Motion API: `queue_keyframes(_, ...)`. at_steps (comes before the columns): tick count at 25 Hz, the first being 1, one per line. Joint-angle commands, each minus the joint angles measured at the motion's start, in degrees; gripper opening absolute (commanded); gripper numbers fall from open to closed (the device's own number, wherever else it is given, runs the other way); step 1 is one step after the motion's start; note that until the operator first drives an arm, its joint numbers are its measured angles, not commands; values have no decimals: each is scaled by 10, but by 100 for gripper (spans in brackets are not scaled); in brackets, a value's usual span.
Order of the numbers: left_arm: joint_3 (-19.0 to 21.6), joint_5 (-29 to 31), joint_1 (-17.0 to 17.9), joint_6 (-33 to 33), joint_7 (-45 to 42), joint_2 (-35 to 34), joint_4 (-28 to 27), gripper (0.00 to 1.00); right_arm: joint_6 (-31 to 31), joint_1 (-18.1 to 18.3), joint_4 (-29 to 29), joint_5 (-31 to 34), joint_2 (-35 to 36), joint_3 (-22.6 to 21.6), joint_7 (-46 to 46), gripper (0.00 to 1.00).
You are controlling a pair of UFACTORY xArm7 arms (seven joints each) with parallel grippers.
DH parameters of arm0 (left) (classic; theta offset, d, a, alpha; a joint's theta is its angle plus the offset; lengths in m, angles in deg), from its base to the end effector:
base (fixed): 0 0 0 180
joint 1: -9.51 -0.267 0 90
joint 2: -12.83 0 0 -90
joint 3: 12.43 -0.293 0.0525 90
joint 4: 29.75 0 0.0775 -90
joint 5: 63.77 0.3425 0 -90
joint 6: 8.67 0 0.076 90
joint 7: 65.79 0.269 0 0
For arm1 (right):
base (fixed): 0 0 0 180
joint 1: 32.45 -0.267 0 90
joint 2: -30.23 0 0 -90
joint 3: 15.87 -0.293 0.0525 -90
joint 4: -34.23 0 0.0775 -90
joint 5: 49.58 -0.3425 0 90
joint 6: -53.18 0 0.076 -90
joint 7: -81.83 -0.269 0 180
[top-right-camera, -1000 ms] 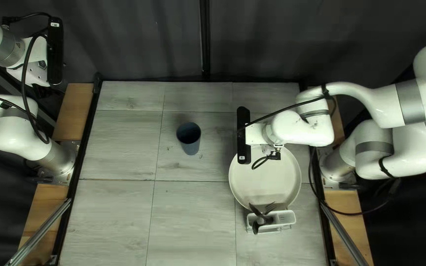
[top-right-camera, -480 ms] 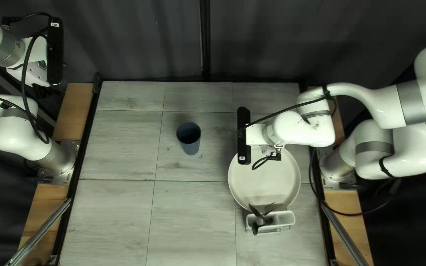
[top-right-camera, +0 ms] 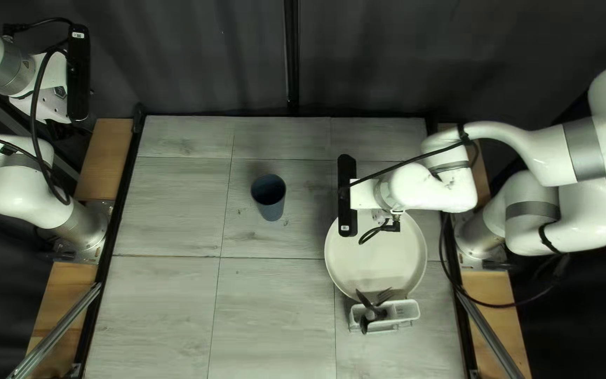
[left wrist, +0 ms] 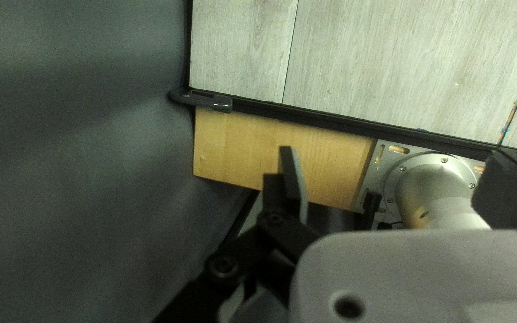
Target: Pick up and place plate onto table. Place down one fork to the left of the plate. Place spoon and knife to the right of the plate. Place cup above the knife and spoon
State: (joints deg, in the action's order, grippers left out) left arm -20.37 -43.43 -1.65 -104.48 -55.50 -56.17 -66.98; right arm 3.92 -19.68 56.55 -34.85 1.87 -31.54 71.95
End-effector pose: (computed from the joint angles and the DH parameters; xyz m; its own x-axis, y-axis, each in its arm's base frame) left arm 0.1405 0.1448 0.3432 0.9825 0.1257 0.1372 0.1559 -0.9585 -0.2387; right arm 0.3058 -0.0513 0.1310 0.9995 0.0200 0.0263 0.0107 -0.9484 0.3168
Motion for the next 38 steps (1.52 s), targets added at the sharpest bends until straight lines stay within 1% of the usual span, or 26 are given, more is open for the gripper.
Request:
queue_keyframes(1,0,0,0,0,0,0,0,100,-187,-6,87,-24,-102,46,78,100)
queue_keyframes(9,0,0,0,0,0,0,0,100,-175,-1,76,-9,-96,29,51,100)
queue_keyframes(18,0,0,0,0,0,0,0,100,-209,-4,101,-39,-80,40,58,100)
queue_keyframes(20,0,0,0,0,0,0,0,100,-188,-3,106,-30,-58,19,30,100)
queue_keyframes(21,0,0,0,0,0,0,0,100,-188,-3,107,-29,-57,16,27,100)
queue_keyframes(34,0,0,0,0,0,0,0,100,-193,-6,107,-33,-57,18,34,100)
queue_keyframes(35,0,0,0,0,0,0,0,100,-187,18,107,-17,-58,66,87,100)
queue_keyframes(36,0,0,0,0,0,0,0,100,-178,50,119,5,-43,123,151,100)
queue_keyframes(37,0,0,0,0,0,0,0,100,-179,75,147,12,-12,169,206,100)
queue_keyframes(38,0,0,0,0,0,0,0,100,-182,81,160,9,2,181,221,100)
